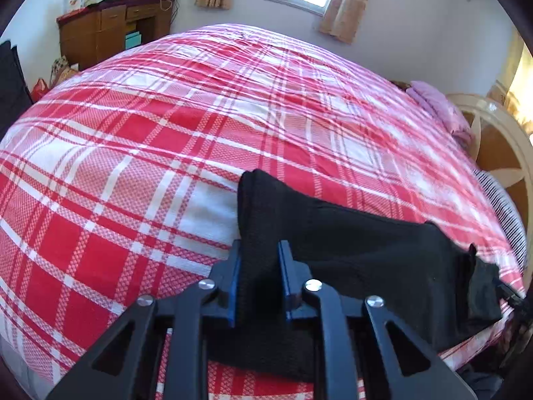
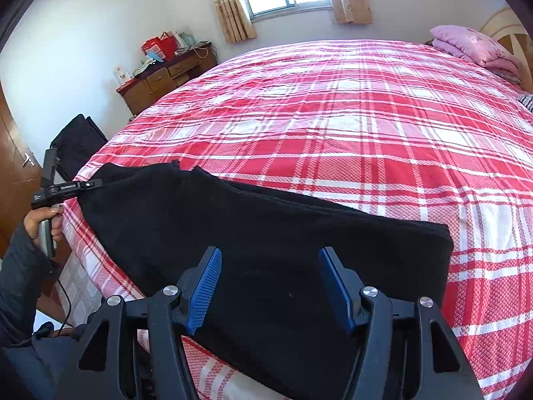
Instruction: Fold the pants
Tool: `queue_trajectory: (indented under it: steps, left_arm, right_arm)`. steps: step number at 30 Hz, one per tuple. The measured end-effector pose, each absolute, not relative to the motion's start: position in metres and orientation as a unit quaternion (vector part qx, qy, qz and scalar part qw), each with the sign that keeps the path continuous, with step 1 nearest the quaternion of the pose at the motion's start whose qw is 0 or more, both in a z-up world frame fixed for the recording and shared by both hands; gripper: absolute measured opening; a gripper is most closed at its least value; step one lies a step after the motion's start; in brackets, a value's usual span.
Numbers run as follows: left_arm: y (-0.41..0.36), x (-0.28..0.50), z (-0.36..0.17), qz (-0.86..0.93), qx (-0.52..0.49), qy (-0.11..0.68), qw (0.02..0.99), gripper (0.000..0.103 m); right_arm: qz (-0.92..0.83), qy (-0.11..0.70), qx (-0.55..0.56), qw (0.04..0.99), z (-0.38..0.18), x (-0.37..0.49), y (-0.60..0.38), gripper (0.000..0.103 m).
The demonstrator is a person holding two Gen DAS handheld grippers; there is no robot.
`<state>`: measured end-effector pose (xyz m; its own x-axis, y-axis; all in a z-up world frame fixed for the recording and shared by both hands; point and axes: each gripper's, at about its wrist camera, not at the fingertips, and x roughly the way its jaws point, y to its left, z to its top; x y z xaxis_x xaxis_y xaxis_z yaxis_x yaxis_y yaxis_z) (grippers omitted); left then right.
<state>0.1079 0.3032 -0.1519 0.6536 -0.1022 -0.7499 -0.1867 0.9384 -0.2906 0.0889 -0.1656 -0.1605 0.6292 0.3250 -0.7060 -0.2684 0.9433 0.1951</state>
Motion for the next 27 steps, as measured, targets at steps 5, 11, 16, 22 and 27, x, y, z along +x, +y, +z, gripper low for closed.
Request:
queue_trajectory:
  steps: [5,11,16,22,27]
  left_arm:
    - [0.305,0.098,-0.135,0.003,-0.209,0.396,0.894,0.018]
    - [0.282,0.087,-0.089,-0.055,-0.240,0.347,0.905,0.017]
    - [0.236,0.082,-0.052,-0.105,-0.216,0.316,0.918,0.017]
    - [0.182,0.087,-0.017,-0.173,-0.191,0.284,0.923,0.017]
    - [0.127,0.102,0.005,-0.230,-0.148,0.279,0.921,0.017]
  right_arm:
    - [0.155,0.394,0.042,0.905,-0.157,0.088,-0.173,0.062]
    - [0.125,0.386,0.031,0.914,-0.142,0.082,-0.181,0.062]
    - [0.106,0.379,0.037,0.919,-0.133,0.068,-0.198,0.062]
    - [0.080,0.374,0.047,0.923,-0.130,0.051,-0.224,0.062]
    - [0.052,0.377,0.057,0.923,-0.137,0.047,-0.245,0.062]
